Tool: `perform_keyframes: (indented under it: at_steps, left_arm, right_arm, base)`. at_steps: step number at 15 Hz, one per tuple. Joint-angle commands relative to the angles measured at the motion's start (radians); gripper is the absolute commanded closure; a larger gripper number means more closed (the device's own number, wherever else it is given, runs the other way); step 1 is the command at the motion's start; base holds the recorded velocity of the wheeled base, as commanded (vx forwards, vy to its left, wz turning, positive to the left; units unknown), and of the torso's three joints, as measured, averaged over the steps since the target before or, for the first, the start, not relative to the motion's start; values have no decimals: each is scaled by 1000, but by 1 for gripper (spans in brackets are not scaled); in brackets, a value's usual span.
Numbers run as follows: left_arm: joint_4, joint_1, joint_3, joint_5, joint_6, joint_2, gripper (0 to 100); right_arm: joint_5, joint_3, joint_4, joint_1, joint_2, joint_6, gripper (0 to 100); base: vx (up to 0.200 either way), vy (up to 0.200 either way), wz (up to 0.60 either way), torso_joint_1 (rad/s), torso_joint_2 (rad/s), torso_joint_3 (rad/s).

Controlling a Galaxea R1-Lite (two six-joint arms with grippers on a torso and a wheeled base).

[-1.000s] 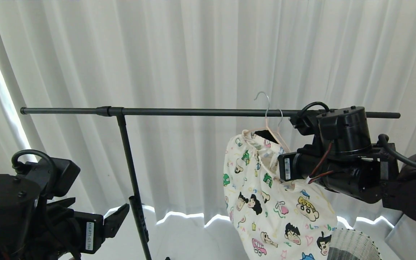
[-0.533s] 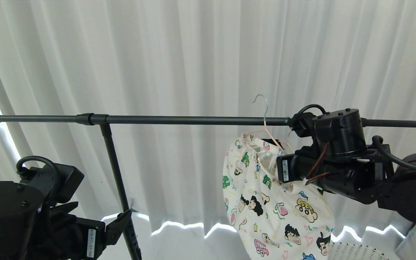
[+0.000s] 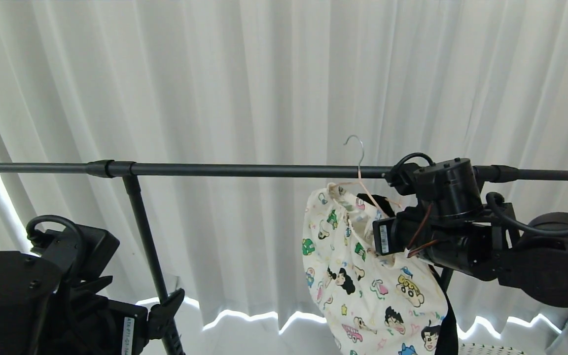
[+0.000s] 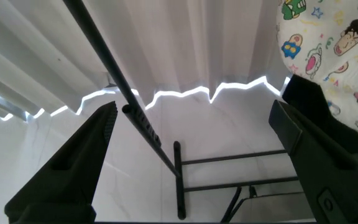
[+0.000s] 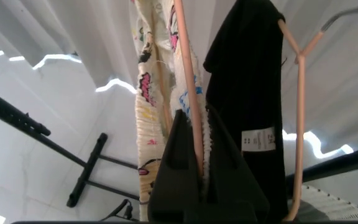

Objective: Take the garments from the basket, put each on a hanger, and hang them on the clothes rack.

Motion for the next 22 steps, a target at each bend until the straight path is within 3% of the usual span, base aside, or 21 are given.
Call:
perform_keyframes:
  at_steps: [1,18,19,22]
  left_arm:
    - [-5,-7,2,1,-1,1,0]
    - [-11,-12,20,4,1,-8,0]
    - [-11,-12,25,4,1,-15,0]
    - [-11,-7,49,4,1,-36,0]
  right_arm:
    - [0,0,1,1,35,-1,100]
    - [-5,27,25,42,32,1,100]
    - [-5,29,25,42,26,2,0]
    - [-6,34,30,97,-43,-1,0]
  base:
    - [0,0,0,0,0,0]
    - [0,0,0,0,0,0]
    - [0,0,0,0,0,0]
    - [0,0,0,0,0,0]
